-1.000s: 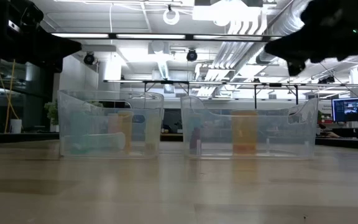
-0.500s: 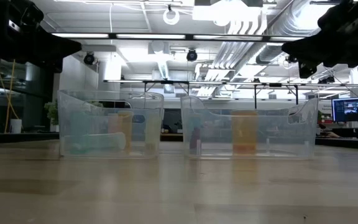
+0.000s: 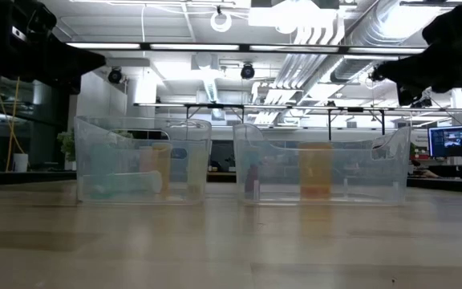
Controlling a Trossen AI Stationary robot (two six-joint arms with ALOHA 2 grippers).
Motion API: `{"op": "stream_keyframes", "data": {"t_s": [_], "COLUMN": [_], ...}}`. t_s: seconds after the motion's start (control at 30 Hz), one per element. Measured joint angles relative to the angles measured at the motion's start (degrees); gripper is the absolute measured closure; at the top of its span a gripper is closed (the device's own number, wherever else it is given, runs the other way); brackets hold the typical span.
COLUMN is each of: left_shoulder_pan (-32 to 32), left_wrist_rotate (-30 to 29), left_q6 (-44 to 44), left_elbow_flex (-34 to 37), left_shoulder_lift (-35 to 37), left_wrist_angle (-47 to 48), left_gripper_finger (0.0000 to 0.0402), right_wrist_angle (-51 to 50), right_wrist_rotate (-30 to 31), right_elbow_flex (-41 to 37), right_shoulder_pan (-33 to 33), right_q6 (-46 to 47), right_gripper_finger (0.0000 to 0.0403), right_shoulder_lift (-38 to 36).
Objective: Pick and place medicine bottles into bin by pill shape (circle, oval)
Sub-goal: Return to Home Position
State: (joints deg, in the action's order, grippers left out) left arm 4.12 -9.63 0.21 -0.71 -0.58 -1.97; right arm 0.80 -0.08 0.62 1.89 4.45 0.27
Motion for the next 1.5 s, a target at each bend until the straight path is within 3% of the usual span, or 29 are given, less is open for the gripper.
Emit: {"op": "stream_keyframes", "data": {"t_s": [0.33, 0.8, 1.5], "left_shoulder_pan": [0.0, 0.0, 0.0], "left_wrist_rotate": [0.0, 0.0, 0.1], "left_q6": [0.0, 0.0, 0.0], "left_elbow_flex": [0.0, 0.0, 0.0], "left_shoulder_lift": [-0.2, -0.2, -0.2], "left_wrist_angle": [0.0, 0.0, 0.0], "left_gripper_finger": [0.0396, 0.0396, 0.0396], "right_wrist_angle": [-0.1, -0.1, -0.2], "right_wrist_rotate": [0.3, 0.3, 0.3], "right_elbow_flex": [0.0, 0.0, 0.0], "right_shoulder_pan": [0.0, 0.0, 0.0], "right_q6": [-2.9, 6.0, 6.0], "right_gripper_finger": [0.0402, 0.0402, 0.0402], "right_shoulder_lift": [1.6, 1.6, 1.6]}}
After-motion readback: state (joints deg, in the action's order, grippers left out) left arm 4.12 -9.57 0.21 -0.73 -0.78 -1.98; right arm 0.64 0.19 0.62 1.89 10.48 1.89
